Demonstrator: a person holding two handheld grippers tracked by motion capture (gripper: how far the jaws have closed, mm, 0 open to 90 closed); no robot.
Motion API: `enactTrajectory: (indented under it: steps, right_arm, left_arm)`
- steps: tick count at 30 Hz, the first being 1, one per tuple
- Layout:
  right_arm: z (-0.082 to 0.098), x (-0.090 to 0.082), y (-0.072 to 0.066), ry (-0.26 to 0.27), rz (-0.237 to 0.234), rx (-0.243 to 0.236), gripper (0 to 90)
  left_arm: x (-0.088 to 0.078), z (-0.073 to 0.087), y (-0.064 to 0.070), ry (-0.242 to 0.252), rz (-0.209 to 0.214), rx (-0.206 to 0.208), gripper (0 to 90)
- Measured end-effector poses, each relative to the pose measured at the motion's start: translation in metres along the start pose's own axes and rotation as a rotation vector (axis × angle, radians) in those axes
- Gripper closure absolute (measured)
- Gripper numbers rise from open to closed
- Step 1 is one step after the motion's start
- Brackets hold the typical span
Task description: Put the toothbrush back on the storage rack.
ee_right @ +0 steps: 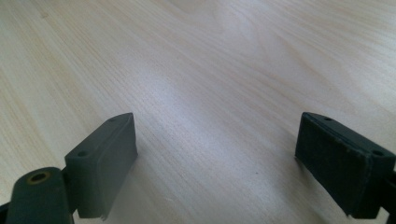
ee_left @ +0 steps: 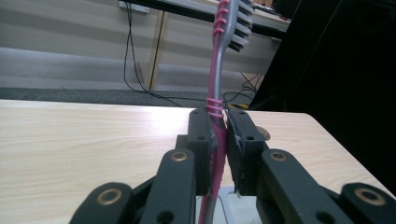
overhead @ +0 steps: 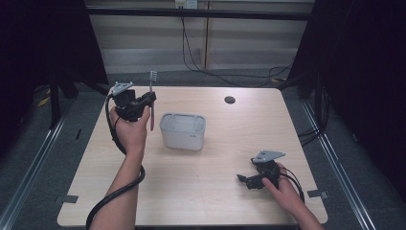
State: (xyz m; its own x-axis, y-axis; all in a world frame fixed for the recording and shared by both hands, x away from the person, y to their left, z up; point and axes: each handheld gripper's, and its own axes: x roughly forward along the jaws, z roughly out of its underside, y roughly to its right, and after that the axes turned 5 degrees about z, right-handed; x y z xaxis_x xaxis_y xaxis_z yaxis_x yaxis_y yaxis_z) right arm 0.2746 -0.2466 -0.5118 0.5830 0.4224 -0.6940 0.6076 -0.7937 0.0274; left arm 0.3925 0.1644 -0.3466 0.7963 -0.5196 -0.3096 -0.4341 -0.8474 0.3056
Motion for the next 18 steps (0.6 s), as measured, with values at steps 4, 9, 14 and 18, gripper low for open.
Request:
enactTrajectory:
  steps: [4,9,14,18]
  right_arm:
    - [0.000,0.000,0.000,-0.003,-0.001,0.001,11.9]
    - [0.000,0.000,0.000,0.000,0.000,0.000,11.9]
    - [0.000,0.000,0.000,0.000,0.000,0.000,11.9]
    - [0.000,0.000,0.000,0.000,0.000,0.001,11.9]
  left_arm:
    - [0.003,-0.001,0.002,0.002,0.007,0.005,80.5]
    - [0.008,-0.001,0.004,0.006,0.018,0.003,80.6]
    - [0.013,-0.003,0.007,0.003,0.021,0.009,80.6]
    - [0.017,-0.003,0.009,0.004,0.020,0.014,80.6]
